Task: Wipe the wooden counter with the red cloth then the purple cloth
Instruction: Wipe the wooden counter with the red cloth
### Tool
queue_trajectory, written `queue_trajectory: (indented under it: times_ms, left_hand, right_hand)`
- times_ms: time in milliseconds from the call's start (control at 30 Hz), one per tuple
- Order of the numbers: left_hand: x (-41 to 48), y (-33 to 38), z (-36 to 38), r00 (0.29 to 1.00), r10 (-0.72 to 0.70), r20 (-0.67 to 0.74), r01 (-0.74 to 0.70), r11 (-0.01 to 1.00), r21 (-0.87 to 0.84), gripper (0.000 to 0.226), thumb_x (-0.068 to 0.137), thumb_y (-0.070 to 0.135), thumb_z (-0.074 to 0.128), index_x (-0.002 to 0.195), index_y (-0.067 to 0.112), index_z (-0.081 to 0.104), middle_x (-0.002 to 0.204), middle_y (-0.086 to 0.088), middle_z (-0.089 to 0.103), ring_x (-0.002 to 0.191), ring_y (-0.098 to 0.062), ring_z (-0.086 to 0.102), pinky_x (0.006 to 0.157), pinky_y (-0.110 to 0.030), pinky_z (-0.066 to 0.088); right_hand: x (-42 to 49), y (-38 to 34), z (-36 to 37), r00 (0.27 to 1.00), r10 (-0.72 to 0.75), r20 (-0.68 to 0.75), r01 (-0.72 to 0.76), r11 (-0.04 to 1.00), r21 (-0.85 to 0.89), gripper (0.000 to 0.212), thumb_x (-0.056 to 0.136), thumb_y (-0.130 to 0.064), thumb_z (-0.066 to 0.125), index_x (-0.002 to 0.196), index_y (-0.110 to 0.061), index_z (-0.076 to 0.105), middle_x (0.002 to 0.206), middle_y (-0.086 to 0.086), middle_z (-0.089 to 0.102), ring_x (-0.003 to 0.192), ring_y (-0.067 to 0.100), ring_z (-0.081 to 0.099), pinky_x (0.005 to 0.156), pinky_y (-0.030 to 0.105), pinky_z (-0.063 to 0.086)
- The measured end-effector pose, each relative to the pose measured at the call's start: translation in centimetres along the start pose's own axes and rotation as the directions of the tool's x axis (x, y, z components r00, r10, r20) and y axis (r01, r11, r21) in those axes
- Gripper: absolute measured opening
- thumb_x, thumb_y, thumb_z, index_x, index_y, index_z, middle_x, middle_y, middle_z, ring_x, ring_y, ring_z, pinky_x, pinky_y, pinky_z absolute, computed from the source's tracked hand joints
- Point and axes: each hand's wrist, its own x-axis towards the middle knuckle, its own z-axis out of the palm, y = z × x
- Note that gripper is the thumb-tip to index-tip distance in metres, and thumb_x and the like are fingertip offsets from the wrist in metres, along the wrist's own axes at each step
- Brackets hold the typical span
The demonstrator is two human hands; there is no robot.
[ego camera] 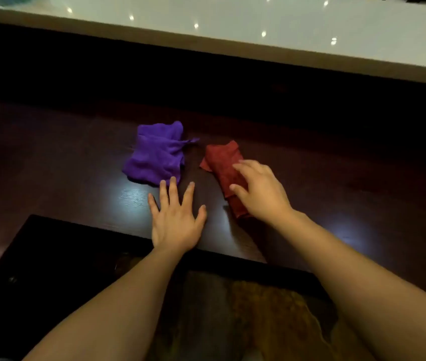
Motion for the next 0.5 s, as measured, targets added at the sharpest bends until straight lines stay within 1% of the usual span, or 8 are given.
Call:
queue_trajectory:
  times_ms: [67, 100, 167, 233, 267, 333, 433, 500]
  left_hand:
    - [0.1, 0.1, -0.1, 1.0, -0.01, -0.016, 0.011, 1.0, 0.026, 0.071, 0.088, 0.064, 0.025, 0.152, 0.034, 0.024, 0.164, -0.011, 0.012, 0.151, -0.029, -0.003, 0.118, -0.059, 0.001]
    - [0.2, 0.1, -0.1, 1.0, -0.01, -0.016, 0.011, 0.999, 0.035, 0.071, 0.088, 0.065, 0.026, 0.152, 0.034, 0.024, 0.164, -0.011, 0.012, 0.151, -0.029, -0.004, 0.119, -0.058, 0.001]
    - [0.1, 0.0, 0.2, 0.999, -0.011, -0.034, 0.012, 1.0, 0.022, 0.07, 0.088, 0.065, 0.028, 0.151, 0.036, 0.025, 0.164, -0.009, 0.012, 0.151, -0.027, -0.003, 0.119, -0.058, 0.002]
    - [0.1, -0.1, 0.3, 0.999, -0.011, -0.051, 0.012, 1.0, 0.019, 0.069, 0.087, 0.065, 0.031, 0.15, 0.037, 0.028, 0.164, -0.009, 0.016, 0.151, -0.028, 0.001, 0.119, -0.058, 0.005]
    - [0.2, -0.2, 0.4, 0.998, -0.003, -0.069, 0.004, 1.0, 0.018, 0.069, 0.087, 0.065, 0.033, 0.15, 0.037, 0.03, 0.163, -0.01, 0.018, 0.151, -0.028, 0.004, 0.119, -0.058, 0.007]
    - [0.1, -0.2, 0.5, 0.997, 0.005, -0.081, -0.003, 1.0, 0.02, 0.068, 0.087, 0.065, 0.035, 0.149, 0.036, 0.032, 0.163, -0.01, 0.02, 0.151, -0.029, 0.007, 0.118, -0.059, 0.01]
    - [0.0, -0.2, 0.6, 0.997, -0.004, -0.077, 0.007, 0.999, 0.032, 0.068, 0.087, 0.065, 0.034, 0.149, 0.037, 0.031, 0.163, -0.01, 0.02, 0.151, -0.028, 0.006, 0.118, -0.059, 0.01]
    - [0.0, -0.2, 0.6, 0.996, 0.001, -0.086, 0.001, 1.0, 0.031, 0.068, 0.087, 0.066, 0.034, 0.148, 0.036, 0.032, 0.162, -0.011, 0.021, 0.151, -0.029, 0.008, 0.118, -0.059, 0.012]
  right_hand:
    - [1.9, 0.3, 0.5, 0.999, -0.033, -0.013, 0.032, 0.999, -0.043, 0.058, 0.09, -0.036, 0.061, 0.143, -0.025, 0.041, 0.155, -0.002, 0.033, 0.141, 0.025, 0.026, 0.114, 0.041, 0.03]
    - [2.9, 0.6, 0.9, 0.999, -0.054, -0.001, 0.054, 0.996, -0.076, 0.061, 0.09, -0.039, 0.06, 0.146, -0.027, 0.037, 0.158, -0.003, 0.026, 0.145, 0.025, 0.019, 0.115, 0.042, 0.027]
    - [4.6, 0.7, 1.9, 0.993, -0.086, 0.078, 0.095, 0.988, -0.12, 0.067, 0.09, -0.048, 0.055, 0.149, -0.032, 0.026, 0.162, -0.007, 0.014, 0.148, 0.022, 0.008, 0.116, 0.043, 0.023]
    - [4.9, 1.0, 3.5, 0.983, -0.084, 0.161, 0.111, 0.979, -0.169, 0.072, 0.091, -0.053, 0.05, 0.152, -0.031, 0.017, 0.163, -0.007, 0.007, 0.149, 0.021, 0.003, 0.119, 0.044, 0.017]
    - [4.5, 1.3, 4.3, 0.98, -0.074, 0.185, 0.111, 0.974, -0.198, 0.073, 0.092, -0.054, 0.047, 0.153, -0.029, 0.015, 0.163, -0.007, 0.006, 0.149, 0.021, 0.002, 0.12, 0.043, 0.013]
    - [3.3, 1.7, 5.6, 0.986, -0.066, 0.152, 0.104, 0.96, -0.259, 0.069, 0.095, -0.05, 0.042, 0.153, -0.025, 0.015, 0.163, -0.006, 0.008, 0.15, 0.02, 0.003, 0.121, 0.041, 0.007]
    - [0.8, 1.4, 6.0, 0.993, -0.063, 0.097, 0.085, 0.964, -0.252, 0.06, 0.098, -0.04, 0.039, 0.152, -0.024, 0.019, 0.162, -0.005, 0.013, 0.149, 0.02, 0.007, 0.121, 0.04, 0.008]
    - [-1.9, 1.3, 5.9, 0.995, -0.06, 0.082, 0.078, 0.968, -0.238, 0.059, 0.098, -0.038, 0.038, 0.152, -0.024, 0.02, 0.162, -0.005, 0.014, 0.149, 0.02, 0.008, 0.121, 0.041, 0.011]
